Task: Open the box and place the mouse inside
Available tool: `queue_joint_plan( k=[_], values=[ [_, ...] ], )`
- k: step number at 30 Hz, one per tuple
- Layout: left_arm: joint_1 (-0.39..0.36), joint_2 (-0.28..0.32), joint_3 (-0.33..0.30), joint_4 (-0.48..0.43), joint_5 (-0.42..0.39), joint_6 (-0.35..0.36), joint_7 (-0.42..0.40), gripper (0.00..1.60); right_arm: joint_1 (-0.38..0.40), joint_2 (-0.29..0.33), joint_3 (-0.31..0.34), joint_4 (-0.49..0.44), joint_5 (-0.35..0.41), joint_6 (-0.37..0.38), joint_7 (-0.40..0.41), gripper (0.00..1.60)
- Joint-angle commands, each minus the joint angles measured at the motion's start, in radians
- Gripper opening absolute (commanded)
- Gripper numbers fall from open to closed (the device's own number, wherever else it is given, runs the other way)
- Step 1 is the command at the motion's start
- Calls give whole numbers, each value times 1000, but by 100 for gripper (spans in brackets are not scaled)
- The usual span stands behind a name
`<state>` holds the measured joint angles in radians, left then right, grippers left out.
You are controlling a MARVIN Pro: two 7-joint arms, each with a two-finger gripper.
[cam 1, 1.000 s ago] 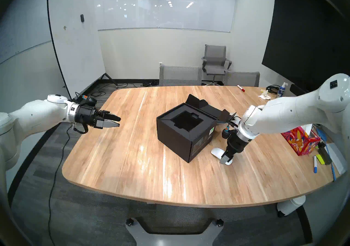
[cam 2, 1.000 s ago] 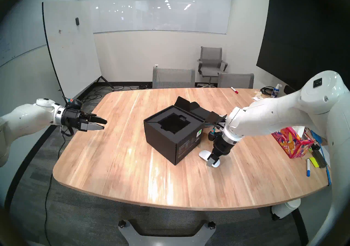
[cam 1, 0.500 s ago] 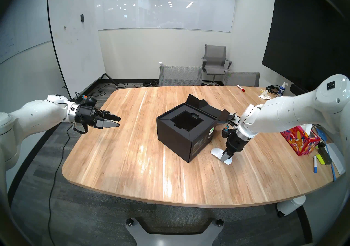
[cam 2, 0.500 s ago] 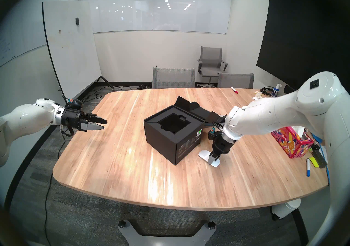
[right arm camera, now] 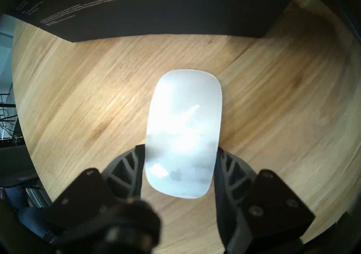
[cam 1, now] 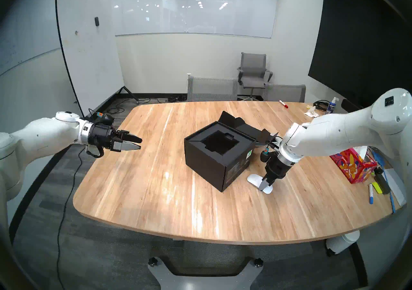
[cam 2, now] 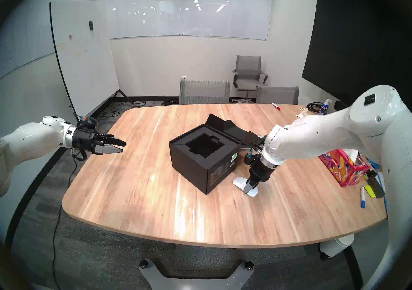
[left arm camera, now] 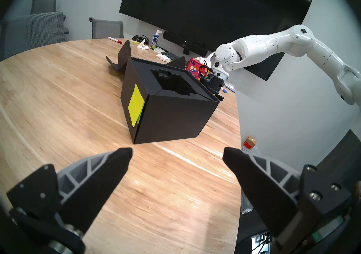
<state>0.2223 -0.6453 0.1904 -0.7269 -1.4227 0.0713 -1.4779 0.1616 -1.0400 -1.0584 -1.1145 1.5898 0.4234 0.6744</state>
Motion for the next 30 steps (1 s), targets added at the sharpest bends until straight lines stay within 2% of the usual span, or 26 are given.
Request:
queue_joint_plan(
  k=[1,12,30],
  values=[
    [-18,2,-7,-2,-9,2,-6,160,17,9,-7,-38,-4,8,-16,0],
    [-17,2,-9,-2,-7,2,-6,160,140,64,-17,-165,-14,48,-36,0],
    [-17,2,-10,-2,-6,1,-6,160,274,103,-15,-253,-31,105,-55,0]
  ],
)
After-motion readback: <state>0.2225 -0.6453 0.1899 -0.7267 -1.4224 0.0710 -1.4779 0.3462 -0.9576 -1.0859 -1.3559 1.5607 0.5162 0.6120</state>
